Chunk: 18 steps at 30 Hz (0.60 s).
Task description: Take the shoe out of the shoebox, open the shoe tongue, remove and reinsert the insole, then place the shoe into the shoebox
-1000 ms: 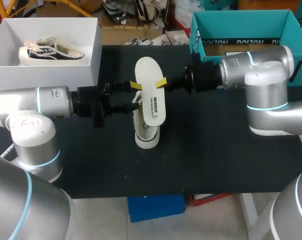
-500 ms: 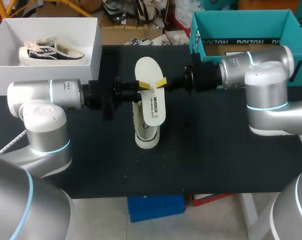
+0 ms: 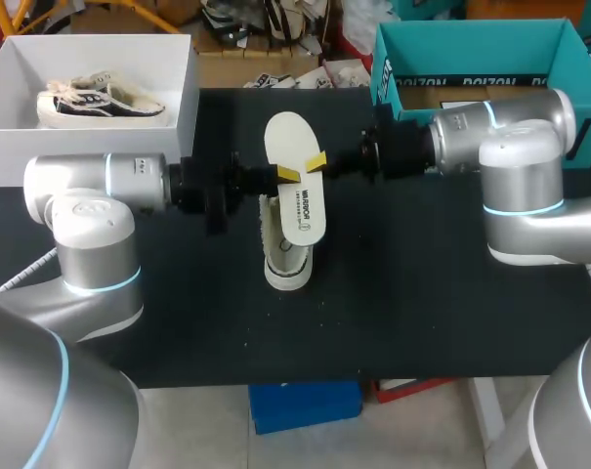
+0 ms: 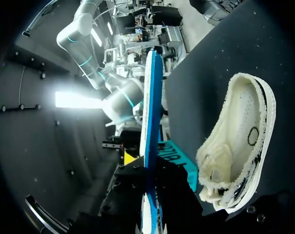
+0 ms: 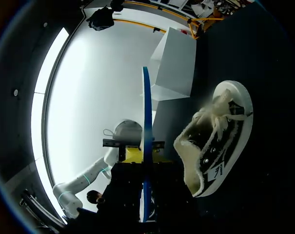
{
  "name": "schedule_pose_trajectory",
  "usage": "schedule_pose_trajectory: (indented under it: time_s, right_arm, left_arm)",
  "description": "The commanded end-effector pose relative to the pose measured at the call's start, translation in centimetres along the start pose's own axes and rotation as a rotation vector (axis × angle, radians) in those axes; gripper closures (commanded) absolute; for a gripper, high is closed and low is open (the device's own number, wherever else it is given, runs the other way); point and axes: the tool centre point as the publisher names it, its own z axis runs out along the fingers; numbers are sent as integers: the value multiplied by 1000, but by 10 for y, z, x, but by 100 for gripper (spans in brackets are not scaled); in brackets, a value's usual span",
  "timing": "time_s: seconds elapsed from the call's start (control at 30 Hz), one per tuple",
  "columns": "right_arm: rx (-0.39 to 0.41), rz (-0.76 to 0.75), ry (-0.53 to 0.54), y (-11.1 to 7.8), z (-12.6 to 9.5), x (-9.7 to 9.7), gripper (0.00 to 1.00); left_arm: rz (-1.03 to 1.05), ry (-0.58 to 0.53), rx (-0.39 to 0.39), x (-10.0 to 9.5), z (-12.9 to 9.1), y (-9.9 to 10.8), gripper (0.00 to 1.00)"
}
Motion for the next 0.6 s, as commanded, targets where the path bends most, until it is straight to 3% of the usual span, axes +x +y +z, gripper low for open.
schedule_pose_trajectory:
  time_s: [0.03,0.07,0.3,0.6]
  right_arm:
    - [-1,0,0,-1,2,1,91]
    - [-1,0,0,-1,2,1,0]
    - [-56,48,-92,-11,-24,-1,0]
    - [-122,101,-174,-41,-54,1,0]
  left_arm:
    - [1,4,6,1,3,1,100]
    - [-1,5,8,0,3,1,100]
    - [-111,79,88,-4,-1,-12,100]
    - [-259,196,189,-13,-26,-56,100]
